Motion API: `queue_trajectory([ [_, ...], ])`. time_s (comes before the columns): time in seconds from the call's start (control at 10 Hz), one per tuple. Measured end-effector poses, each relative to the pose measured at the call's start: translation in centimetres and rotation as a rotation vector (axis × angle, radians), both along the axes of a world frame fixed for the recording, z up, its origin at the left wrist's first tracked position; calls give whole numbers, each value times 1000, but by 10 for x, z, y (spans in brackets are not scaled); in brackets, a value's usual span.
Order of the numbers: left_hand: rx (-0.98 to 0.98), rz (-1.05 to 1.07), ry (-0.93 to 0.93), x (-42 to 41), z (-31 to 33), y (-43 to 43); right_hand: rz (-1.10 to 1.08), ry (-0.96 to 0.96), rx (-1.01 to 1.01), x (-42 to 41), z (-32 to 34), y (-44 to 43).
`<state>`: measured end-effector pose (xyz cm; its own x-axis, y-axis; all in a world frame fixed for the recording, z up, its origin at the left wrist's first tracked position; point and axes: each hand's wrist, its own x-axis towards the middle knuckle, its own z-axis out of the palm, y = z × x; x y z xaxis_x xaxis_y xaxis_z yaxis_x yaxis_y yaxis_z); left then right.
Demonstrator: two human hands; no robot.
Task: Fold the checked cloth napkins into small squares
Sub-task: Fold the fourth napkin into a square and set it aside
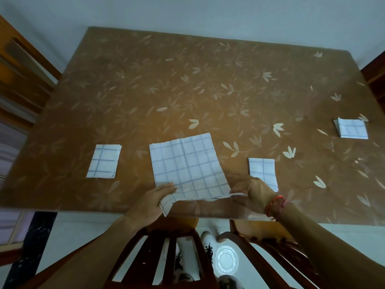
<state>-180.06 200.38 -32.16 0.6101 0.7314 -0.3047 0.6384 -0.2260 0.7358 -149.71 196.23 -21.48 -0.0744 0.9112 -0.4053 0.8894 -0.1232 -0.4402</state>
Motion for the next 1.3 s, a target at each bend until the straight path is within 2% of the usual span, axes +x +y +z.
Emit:
queue_trajectory([
  [0.1, 118, 135, -42, -1, -3, 2, -176, 72, -147, -2, 29, -4],
  [0.2, 125, 265, -29, 4, 5, 7, -279, 143, -105, 13, -21, -7],
  [0.3, 50, 356, 30, 9, 14, 15, -351, 175, -112, 15, -40, 5],
  [0.5, -60, 477, 53, 12, 16, 35, -389, 410, -108, 11, -49, 32],
  [0.8, -45, 548, 127, 15, 11, 50, -483, 191, -88, 9, -89, 60],
  [1.0, -46, 599, 130, 13, 5, 48, -486, 88, -50, 3, -93, 69],
  [1.3, 35, 580, 195, 12, 0, 42, -467, 41, -56, 4, -101, 73],
])
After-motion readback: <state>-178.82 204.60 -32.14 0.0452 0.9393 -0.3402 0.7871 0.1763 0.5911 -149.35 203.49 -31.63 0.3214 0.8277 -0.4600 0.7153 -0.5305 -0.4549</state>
